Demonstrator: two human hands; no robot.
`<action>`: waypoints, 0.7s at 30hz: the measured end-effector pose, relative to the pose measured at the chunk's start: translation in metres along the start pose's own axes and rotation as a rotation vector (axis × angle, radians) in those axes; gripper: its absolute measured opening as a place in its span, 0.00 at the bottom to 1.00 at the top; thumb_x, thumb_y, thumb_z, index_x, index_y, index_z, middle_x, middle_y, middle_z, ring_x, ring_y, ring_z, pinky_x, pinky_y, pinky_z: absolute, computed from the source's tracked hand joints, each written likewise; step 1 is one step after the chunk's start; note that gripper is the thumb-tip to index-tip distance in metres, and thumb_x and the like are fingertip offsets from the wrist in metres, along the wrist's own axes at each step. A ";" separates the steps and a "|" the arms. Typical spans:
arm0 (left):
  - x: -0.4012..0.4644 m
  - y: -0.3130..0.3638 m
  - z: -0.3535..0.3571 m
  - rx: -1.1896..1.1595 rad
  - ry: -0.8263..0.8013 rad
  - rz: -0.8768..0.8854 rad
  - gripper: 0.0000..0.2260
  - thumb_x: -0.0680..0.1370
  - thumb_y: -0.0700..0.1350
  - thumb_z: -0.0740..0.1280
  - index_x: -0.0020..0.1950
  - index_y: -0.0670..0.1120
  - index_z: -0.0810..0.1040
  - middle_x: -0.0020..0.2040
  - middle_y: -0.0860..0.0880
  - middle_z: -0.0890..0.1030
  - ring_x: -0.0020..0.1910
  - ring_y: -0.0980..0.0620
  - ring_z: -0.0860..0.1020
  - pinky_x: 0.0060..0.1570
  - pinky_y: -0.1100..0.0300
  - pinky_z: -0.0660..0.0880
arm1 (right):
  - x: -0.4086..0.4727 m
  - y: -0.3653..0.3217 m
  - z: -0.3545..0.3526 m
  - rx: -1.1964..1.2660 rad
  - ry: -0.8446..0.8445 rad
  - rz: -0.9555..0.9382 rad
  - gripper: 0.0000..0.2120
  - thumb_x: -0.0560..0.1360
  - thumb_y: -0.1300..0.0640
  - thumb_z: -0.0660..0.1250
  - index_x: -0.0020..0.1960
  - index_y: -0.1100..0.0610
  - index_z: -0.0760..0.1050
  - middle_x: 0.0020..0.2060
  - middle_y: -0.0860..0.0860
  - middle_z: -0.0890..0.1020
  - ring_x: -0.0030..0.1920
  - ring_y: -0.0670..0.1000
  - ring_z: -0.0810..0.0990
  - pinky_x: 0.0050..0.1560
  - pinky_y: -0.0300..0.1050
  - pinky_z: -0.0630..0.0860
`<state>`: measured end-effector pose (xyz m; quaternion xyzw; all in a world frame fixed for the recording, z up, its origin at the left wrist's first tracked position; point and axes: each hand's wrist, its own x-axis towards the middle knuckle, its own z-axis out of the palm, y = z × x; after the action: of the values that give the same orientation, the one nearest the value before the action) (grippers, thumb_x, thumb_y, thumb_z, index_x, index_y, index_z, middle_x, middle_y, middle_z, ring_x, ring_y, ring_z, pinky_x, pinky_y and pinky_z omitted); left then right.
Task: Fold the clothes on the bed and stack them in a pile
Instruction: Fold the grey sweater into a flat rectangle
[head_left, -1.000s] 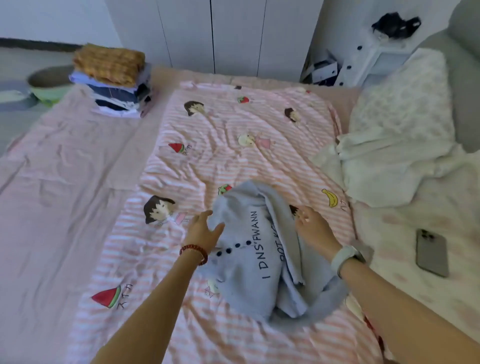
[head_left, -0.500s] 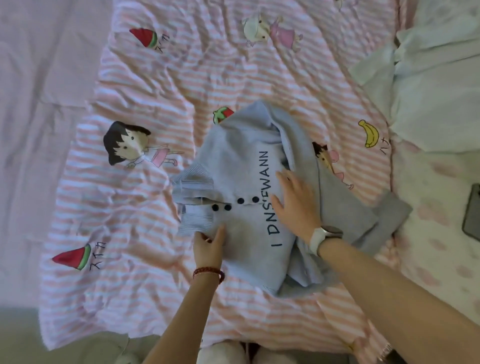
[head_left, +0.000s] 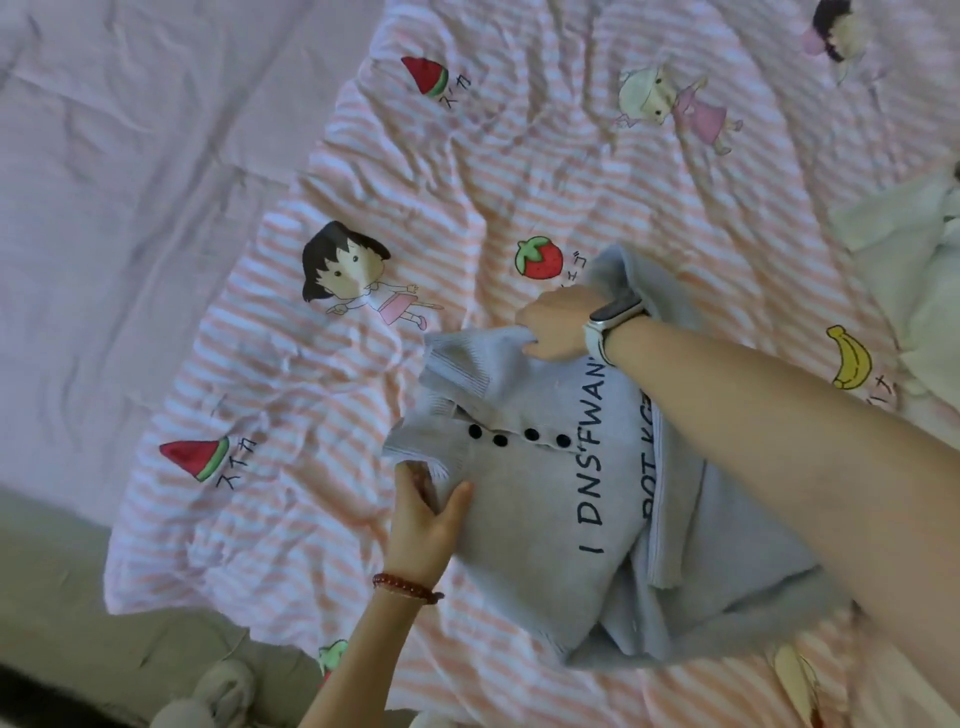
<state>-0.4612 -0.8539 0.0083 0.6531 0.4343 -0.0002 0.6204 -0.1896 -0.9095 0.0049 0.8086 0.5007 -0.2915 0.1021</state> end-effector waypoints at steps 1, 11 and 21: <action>-0.003 0.002 -0.007 0.006 0.012 0.011 0.13 0.74 0.38 0.69 0.49 0.50 0.66 0.43 0.49 0.75 0.40 0.49 0.75 0.39 0.62 0.74 | -0.012 0.000 0.001 0.061 0.009 0.008 0.08 0.75 0.52 0.59 0.44 0.57 0.69 0.35 0.52 0.75 0.38 0.57 0.75 0.37 0.47 0.71; -0.049 0.054 -0.049 0.180 0.058 0.156 0.04 0.69 0.46 0.72 0.40 0.48 0.78 0.34 0.47 0.79 0.38 0.47 0.77 0.34 0.62 0.69 | -0.199 -0.025 0.033 0.532 0.379 0.249 0.14 0.73 0.58 0.64 0.58 0.54 0.68 0.41 0.46 0.75 0.39 0.50 0.75 0.34 0.45 0.68; -0.113 0.127 -0.096 0.260 -0.159 0.697 0.05 0.76 0.38 0.64 0.43 0.47 0.76 0.33 0.48 0.77 0.34 0.55 0.74 0.32 0.69 0.67 | -0.347 -0.119 -0.002 0.608 0.811 0.346 0.08 0.75 0.61 0.66 0.39 0.54 0.70 0.33 0.43 0.69 0.36 0.50 0.68 0.37 0.41 0.62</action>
<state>-0.5114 -0.8212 0.1944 0.8328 0.1332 0.1050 0.5270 -0.4063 -1.1122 0.2205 0.9202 0.2523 -0.0668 -0.2919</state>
